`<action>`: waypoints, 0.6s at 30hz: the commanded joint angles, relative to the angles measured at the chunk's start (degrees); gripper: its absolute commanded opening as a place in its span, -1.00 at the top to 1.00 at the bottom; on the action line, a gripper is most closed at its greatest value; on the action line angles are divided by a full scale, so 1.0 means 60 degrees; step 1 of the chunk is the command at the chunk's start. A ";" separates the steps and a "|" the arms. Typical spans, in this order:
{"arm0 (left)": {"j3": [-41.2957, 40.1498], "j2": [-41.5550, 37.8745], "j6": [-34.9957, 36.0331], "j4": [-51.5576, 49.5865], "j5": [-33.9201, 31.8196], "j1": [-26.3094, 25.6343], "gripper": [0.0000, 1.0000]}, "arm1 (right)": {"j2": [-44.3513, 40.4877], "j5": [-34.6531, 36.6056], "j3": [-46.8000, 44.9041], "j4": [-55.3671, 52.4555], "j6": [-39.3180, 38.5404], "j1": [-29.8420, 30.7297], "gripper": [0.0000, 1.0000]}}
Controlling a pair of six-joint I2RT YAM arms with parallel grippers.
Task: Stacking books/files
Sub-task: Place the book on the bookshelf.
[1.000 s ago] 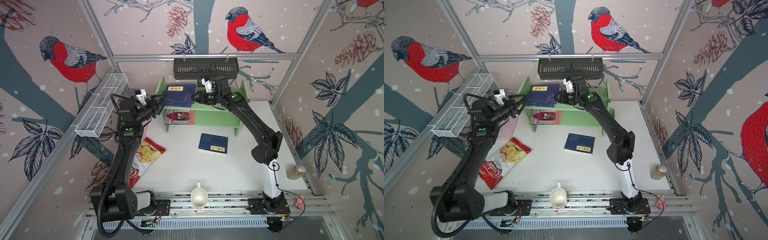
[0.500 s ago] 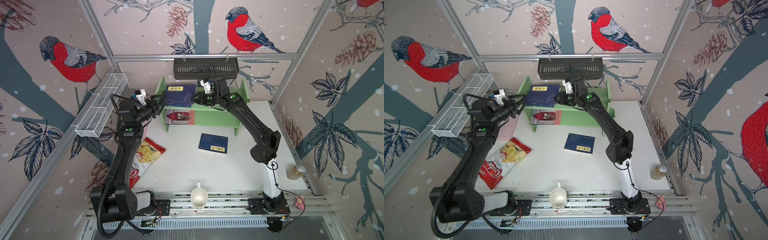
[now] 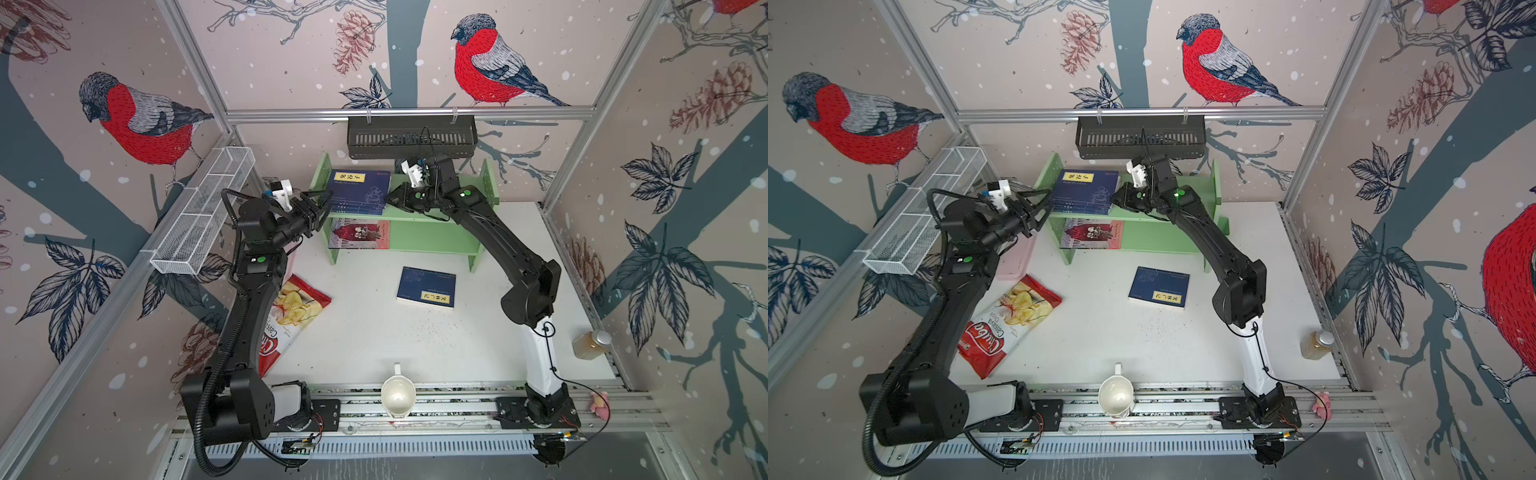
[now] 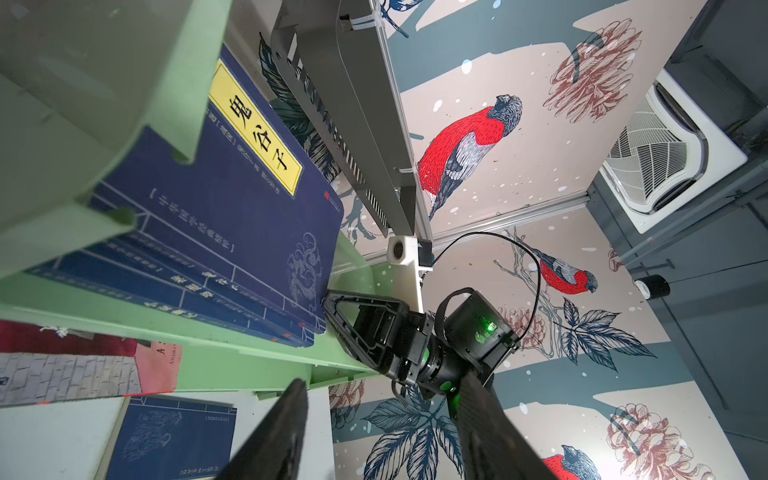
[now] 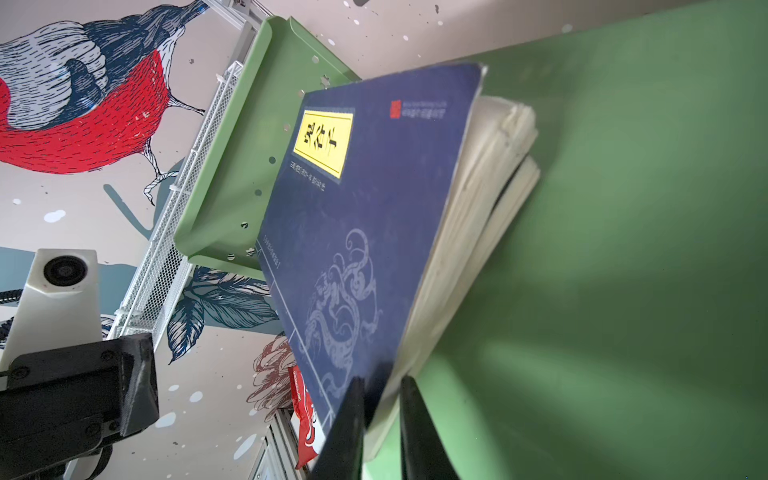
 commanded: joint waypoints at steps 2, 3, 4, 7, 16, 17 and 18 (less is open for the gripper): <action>0.0011 0.0019 -0.0109 0.0482 0.0109 0.0028 -0.18 | -0.0172 -0.0133 -0.0010 0.0017 -0.0135 0.0049 0.63; 0.0009 0.0022 -0.0094 0.0490 0.0105 0.0028 -0.18 | -0.0209 -0.0110 -0.0016 -0.0019 -0.0154 0.0057 0.62; 0.0009 0.0033 -0.0082 0.0497 0.0105 0.0028 -0.18 | -0.0265 -0.0071 -0.0019 -0.0023 -0.0178 0.0057 0.58; 0.0009 0.0048 -0.0043 0.0477 0.0105 0.0028 -0.18 | -0.0446 -0.0038 -0.0050 0.0086 -0.0147 0.0057 0.48; 0.0457 -0.0196 0.2425 -0.0372 0.0085 0.0009 -0.20 | -0.1563 0.1104 -0.0285 -0.0403 -0.0546 0.0102 0.31; 0.0508 -0.0235 0.3057 -0.0570 0.0216 -0.0026 -0.21 | -0.1861 0.1370 -0.0491 -0.0477 -0.0770 0.0192 0.31; 0.0537 -0.0305 0.3722 -0.0996 0.0285 -0.0050 -0.22 | -0.2268 0.1792 -0.0832 -0.0555 -0.1075 0.0361 0.31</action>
